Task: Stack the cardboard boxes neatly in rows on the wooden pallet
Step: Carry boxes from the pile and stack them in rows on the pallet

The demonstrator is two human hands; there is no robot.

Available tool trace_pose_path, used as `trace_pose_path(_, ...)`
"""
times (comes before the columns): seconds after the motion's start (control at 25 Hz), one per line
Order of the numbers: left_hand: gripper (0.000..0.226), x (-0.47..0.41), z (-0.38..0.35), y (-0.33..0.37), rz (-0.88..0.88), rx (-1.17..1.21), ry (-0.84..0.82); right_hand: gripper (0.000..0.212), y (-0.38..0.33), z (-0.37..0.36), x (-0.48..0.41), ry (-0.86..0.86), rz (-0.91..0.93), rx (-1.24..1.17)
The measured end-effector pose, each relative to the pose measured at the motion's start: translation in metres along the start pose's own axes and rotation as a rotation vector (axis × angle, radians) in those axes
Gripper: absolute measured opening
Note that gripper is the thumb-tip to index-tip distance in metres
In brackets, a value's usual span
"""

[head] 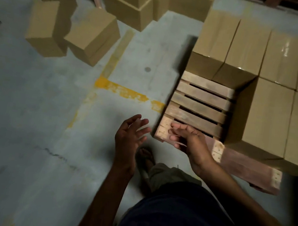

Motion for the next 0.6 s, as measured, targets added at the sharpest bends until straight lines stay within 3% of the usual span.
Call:
trace_pose_path(0.24,0.023,-0.063,0.090,0.074,-0.037,0.057,0.126,0.022,-0.032,-0.097,-0.113,-0.103,-0.105,0.011)
trace_pose_path(0.44,0.023,-0.116,0.166,0.171,-0.162,0.114,0.247,0.023,-0.091,-0.196,-0.199,-0.229,-0.080,0.155)
trace_pose_path(0.6,0.025,-0.160,0.243,0.232,-0.193,0.064,0.267,0.022,-0.115,-0.282,-0.270,-0.219,-0.065,0.173)
Point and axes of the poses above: each hand's wrist, its own x-axis away from the middle knuckle, its own z-axis out of the back of the hand, y = z × x, the point moved 1 cm from there along -x, towards the middle knuckle, and after that the axes turned 15 degrees about -y, right-handed, at the moved point
